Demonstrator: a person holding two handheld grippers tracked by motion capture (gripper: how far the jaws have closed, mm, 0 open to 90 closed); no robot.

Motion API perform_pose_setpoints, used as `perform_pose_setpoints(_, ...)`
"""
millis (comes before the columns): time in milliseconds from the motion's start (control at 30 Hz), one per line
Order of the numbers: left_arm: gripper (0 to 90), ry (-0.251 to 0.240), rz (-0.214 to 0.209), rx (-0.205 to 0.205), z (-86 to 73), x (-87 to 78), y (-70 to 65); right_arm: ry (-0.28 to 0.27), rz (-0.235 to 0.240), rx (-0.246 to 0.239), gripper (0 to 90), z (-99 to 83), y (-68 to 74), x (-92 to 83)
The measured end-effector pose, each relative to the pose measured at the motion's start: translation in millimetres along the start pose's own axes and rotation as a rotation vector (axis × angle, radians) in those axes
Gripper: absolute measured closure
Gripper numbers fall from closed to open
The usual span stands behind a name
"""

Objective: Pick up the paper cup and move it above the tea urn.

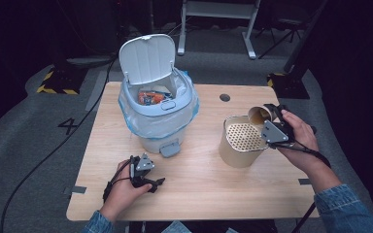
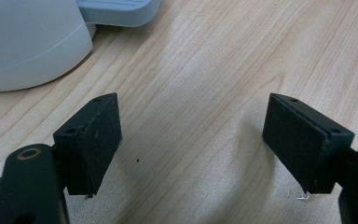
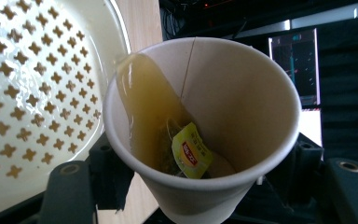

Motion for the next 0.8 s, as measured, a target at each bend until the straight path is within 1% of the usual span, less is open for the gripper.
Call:
perform_pose_setpoints(33, 19.9, 0.000, 0.000, 0.000, 0.0, 0.0, 0.0, 0.015, -0.010, -0.036, 33.9, 0.6, 1.3, -0.6)
perform_pose_setpoints(67, 19.9, 0.000, 0.000, 0.000, 0.0, 0.0, 0.0, 0.015, -0.010, -0.036, 33.9, 0.6, 1.3, -0.6)
perform_pose_setpoints(100, 19.9, 0.000, 0.000, 0.000, 0.0, 0.0, 0.0, 0.039, -0.027, -0.090, 33.9, 1.0, 2.7, -1.0)
perform_pose_setpoints(133, 19.9, 0.000, 0.000, 0.000, 0.0, 0.0, 0.0, 0.039, -0.027, -0.090, 33.9, 1.0, 2.7, -1.0)
perform_pose_setpoints(167, 19.9, 0.000, 0.000, 0.000, 0.0, 0.0, 0.0, 0.061, -0.039, -0.125, 33.9, 0.7, 3.5, -1.3)
perform_pose_setpoints(200, 19.9, 0.000, 0.000, 0.000, 0.0, 0.0, 0.0, 0.075, -0.049, -0.148, 34.0, 0.6, 5.0, -1.4)
perform_pose_setpoints(233, 19.9, 0.000, 0.000, 0.000, 0.0, 0.0, 0.0, 0.104, -0.076, -0.217, 34.0, 1.8, 6.4, -2.5)
perform_pose_setpoints(267, 19.9, 0.000, 0.000, 0.000, 0.0, 0.0, 0.0, 0.104, -0.076, -0.217, 34.0, 1.8, 6.4, -2.5)
perform_pose_setpoints(400, 19.9, 0.000, 0.000, 0.000, 0.0, 0.0, 0.0, 0.136, -0.127, -0.327, 34.3, 7.6, 8.7, -4.5)
perform_pose_setpoints(467, 19.9, 0.000, 0.000, 0.000, 0.0, 0.0, 0.0, 0.144, -0.151, -0.367, 34.4, 11.0, 9.2, -5.6)
perform_pose_setpoints(500, 19.9, 0.000, 0.000, 0.000, 0.0, 0.0, 0.0, 0.157, -0.177, -0.412, 34.4, 14.7, 8.9, -7.7)
perform_pose_setpoints(533, 19.9, 0.000, 0.000, 0.000, 0.0, 0.0, 0.0, 0.157, -0.177, -0.412, 34.4, 14.7, 8.9, -7.7)
perform_pose_setpoints(567, 19.9, 0.000, 0.000, 0.000, 0.0, 0.0, 0.0, 0.167, -0.197, -0.463, 34.4, 18.2, 8.5, -9.3)
perform_pose_setpoints(600, 19.9, 0.000, 0.000, 0.000, 0.0, 0.0, 0.0, 0.167, -0.197, -0.463, 34.4, 18.2, 8.5, -9.3)
perform_pose_setpoints(633, 19.9, 0.000, 0.000, 0.000, 0.0, 0.0, 0.0, 0.170, -0.218, -0.499, 34.4, 21.0, 7.7, -9.9)
perform_pose_setpoints(667, 19.9, 0.000, 0.000, 0.000, 0.0, 0.0, 0.0, 0.170, -0.218, -0.499, 34.4, 21.0, 7.7, -9.9)
perform_pose_setpoints(700, 19.9, 0.000, 0.000, 0.000, 0.0, 0.0, 0.0, 0.181, -0.233, -0.529, 34.5, 22.5, 6.4, -11.1)
perform_pose_setpoints(733, 19.9, 0.000, 0.000, 0.000, 0.0, 0.0, 0.0, 0.181, -0.233, -0.529, 34.5, 22.5, 6.4, -11.1)
perform_pose_setpoints(767, 19.9, 0.000, 0.000, 0.000, 0.0, 0.0, 0.0, 0.205, -0.258, -0.577, 34.5, 23.2, 5.1, -12.2)
perform_pose_setpoints(800, 19.9, 0.000, 0.000, 0.000, 0.0, 0.0, 0.0, 0.205, -0.258, -0.577, 34.5, 23.2, 5.1, -12.2)
Point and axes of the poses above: each handheld gripper's, and its own axes: x roughly forward along the jaws, z roughly out of its top, y roughly to its left, the point moved 9 cm from there along x, roughly forward along the jaws, and after that the axes turned 4 degrees about z, right-handed, at the moved point
